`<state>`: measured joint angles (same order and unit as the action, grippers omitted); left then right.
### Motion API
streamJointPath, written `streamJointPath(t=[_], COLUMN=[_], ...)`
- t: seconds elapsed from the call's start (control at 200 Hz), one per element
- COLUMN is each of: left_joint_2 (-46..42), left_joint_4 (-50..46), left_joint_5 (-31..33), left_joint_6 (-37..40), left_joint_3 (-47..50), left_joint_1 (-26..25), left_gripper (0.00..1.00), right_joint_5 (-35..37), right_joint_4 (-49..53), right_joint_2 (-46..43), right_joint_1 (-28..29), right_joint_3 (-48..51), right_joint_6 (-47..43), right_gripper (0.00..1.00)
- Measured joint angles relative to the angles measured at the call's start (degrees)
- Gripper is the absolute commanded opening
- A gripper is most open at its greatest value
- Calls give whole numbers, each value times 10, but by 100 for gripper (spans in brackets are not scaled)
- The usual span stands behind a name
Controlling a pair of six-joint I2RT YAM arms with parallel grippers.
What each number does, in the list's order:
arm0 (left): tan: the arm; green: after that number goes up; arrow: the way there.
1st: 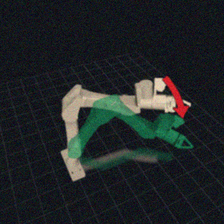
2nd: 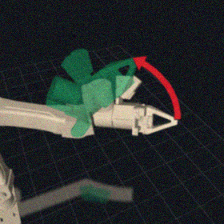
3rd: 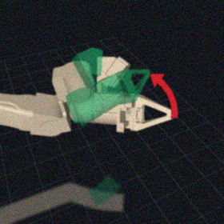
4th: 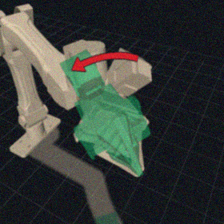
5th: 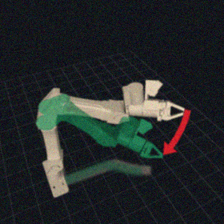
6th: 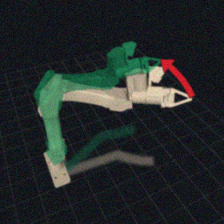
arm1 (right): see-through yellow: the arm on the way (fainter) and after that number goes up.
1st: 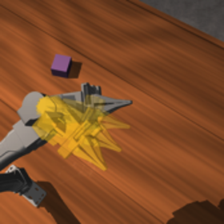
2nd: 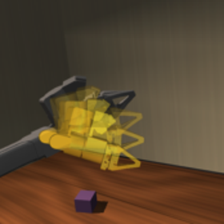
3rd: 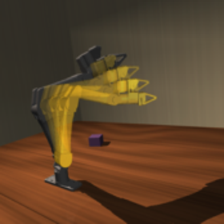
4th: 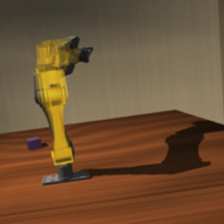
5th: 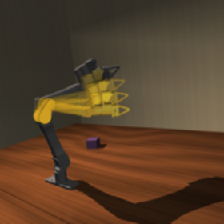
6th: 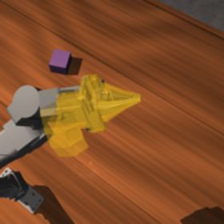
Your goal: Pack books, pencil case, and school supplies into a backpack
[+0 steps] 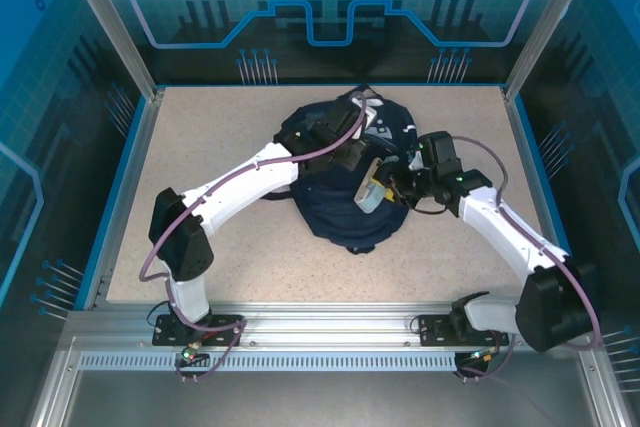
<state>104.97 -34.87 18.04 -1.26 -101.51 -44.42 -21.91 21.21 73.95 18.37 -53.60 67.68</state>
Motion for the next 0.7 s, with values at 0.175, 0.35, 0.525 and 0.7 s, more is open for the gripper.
streamJointPath(t=[0.175,0.35,0.525,0.7], left_joint_2=[11,23,34,44], left_joint_4=[-52,-75,-82,-96], left_joint_5=[-19,-37,-42,-33], left_joint_6=[-35,-64,-84,-100], left_joint_3=[-60,-77,-78,-96], left_joint_1=[-7,-7,-5,7], left_gripper=[0,0,0,0], right_joint_5=[29,73,84,73], right_joint_4=[-66,-132,-188,-224], right_joint_2=[41,73,131,194], right_joint_1=[12,15,16,25], right_joint_3=[-17,-17,-34,-82], right_joint_6=[50,94,116,120], right_gripper=[32,32,36,51])
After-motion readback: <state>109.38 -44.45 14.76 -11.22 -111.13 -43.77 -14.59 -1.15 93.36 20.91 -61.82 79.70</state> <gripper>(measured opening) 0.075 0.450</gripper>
